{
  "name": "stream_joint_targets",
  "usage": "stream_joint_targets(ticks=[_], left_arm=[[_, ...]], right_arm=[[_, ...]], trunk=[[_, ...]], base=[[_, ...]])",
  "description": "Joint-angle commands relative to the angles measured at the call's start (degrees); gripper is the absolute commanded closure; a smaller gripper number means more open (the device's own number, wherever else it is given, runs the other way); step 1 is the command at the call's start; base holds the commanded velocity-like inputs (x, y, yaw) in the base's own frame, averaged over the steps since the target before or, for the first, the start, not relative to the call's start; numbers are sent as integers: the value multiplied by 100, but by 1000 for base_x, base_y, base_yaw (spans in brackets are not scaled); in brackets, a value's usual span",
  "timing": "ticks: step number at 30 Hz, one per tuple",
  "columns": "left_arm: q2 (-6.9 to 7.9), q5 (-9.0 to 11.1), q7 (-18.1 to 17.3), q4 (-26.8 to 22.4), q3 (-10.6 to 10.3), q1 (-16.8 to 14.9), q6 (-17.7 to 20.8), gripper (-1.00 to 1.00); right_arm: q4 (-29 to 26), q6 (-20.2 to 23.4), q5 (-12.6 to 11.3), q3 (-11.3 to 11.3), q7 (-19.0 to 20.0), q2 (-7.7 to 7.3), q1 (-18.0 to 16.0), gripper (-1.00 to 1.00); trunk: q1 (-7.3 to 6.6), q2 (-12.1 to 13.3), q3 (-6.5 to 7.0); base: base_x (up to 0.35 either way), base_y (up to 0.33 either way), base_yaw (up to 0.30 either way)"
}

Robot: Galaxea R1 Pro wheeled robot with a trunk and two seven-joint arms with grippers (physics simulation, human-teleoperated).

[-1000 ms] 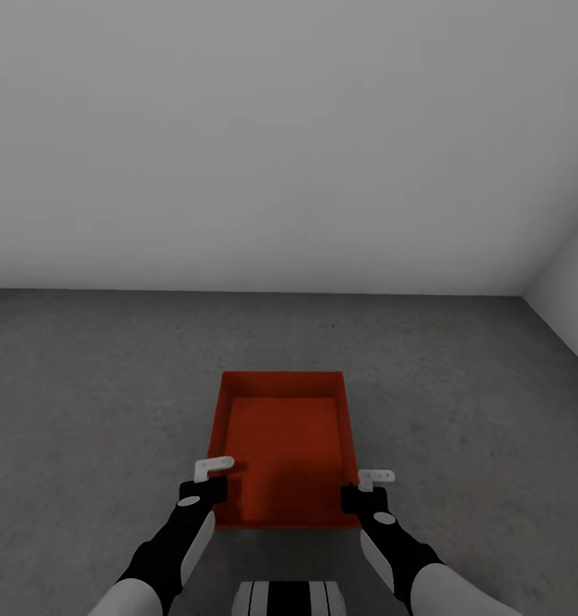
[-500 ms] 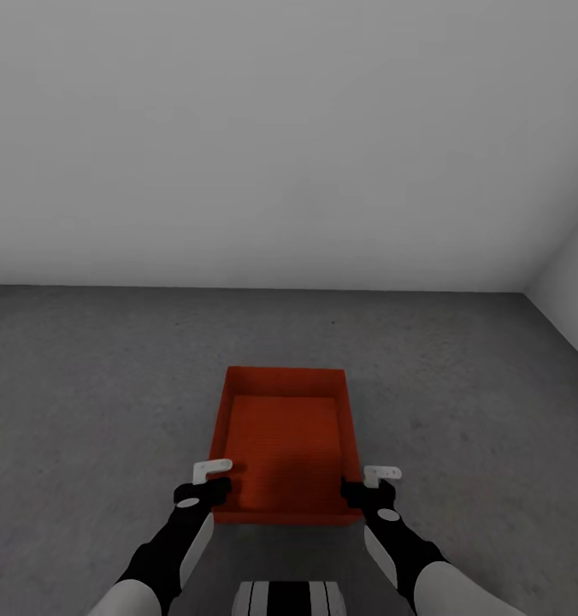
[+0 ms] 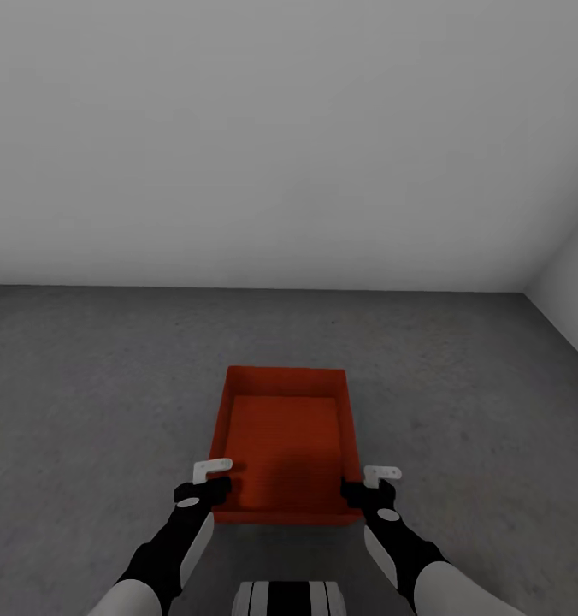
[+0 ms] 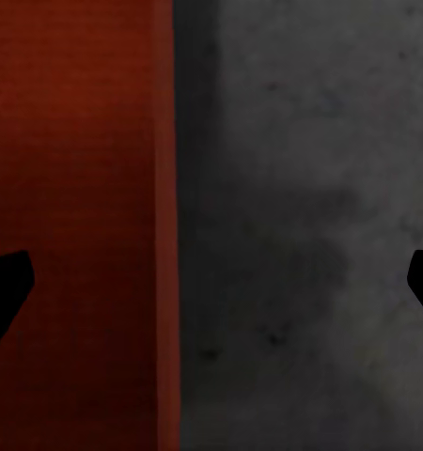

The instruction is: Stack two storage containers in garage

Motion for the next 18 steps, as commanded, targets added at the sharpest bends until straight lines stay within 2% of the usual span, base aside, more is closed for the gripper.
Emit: stream_joint_targets(ticks=[1, 18], left_arm=[[3, 47, 39, -9, -21, 0, 27, -100], [3, 56, 37, -5, -12, 0, 62, -100]], right_arm=[[241, -23, -77, 37, -33, -5, 0, -100], [239, -13, -77, 37, -34, -5, 0, -100]], trunk=[[0, -1, -5], [-41, 21, 350]], base=[[0, 0, 0], [0, 0, 0]])
